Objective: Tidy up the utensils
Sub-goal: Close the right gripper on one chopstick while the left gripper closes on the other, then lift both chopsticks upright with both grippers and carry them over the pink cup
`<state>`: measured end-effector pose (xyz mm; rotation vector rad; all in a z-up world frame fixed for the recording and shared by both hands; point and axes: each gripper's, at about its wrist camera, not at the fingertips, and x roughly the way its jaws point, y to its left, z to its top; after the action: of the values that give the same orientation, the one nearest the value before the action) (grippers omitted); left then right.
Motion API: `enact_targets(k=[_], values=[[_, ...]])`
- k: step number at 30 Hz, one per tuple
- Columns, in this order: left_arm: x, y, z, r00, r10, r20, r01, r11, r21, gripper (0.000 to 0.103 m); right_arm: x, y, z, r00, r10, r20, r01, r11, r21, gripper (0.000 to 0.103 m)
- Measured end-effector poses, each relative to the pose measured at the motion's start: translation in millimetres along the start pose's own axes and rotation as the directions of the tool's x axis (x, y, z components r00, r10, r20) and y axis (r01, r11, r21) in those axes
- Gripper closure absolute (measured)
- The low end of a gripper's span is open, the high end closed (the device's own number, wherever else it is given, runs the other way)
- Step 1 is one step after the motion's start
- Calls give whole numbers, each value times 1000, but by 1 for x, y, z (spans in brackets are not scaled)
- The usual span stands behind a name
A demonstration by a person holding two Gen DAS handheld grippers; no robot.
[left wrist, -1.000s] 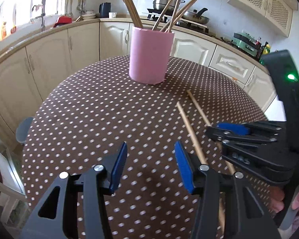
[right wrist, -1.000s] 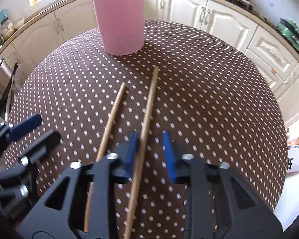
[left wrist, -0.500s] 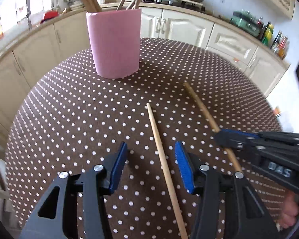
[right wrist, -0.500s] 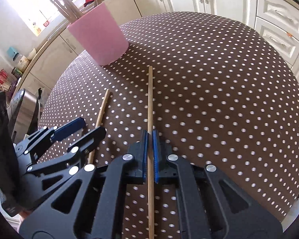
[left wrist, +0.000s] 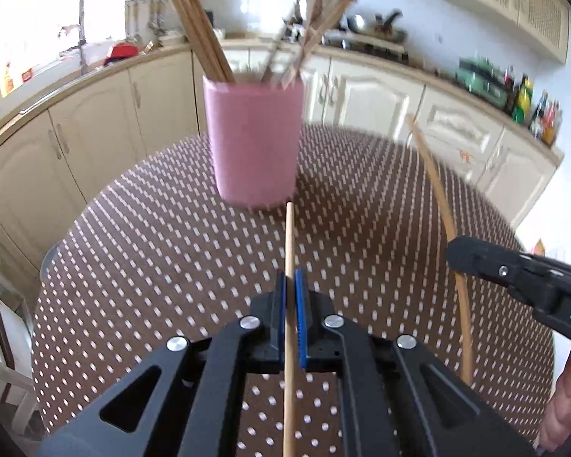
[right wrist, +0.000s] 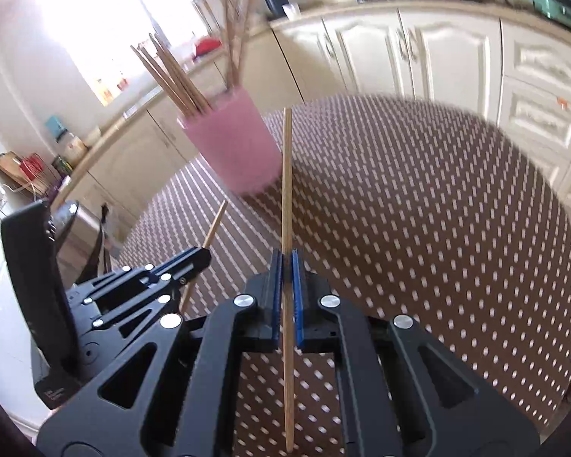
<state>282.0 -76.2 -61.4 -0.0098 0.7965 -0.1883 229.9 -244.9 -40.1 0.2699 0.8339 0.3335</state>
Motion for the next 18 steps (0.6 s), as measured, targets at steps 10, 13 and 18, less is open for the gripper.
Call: enact_targets(k=[10, 13, 18], values=[[-48, 24, 54, 951, -70, 300, 110, 987, -116, 97, -29, 38, 51, 971, 15, 238, -3, 999, -52, 97], [-62, 26, 71, 922, -67, 382, 122, 985, -120, 97, -40, 56, 64, 954, 21, 298, 3, 997, -82, 97], [-84, 28, 105, 857, -28, 515, 111, 985, -131, 97, -48, 76, 92, 928, 59, 369, -17, 993, -117, 97]])
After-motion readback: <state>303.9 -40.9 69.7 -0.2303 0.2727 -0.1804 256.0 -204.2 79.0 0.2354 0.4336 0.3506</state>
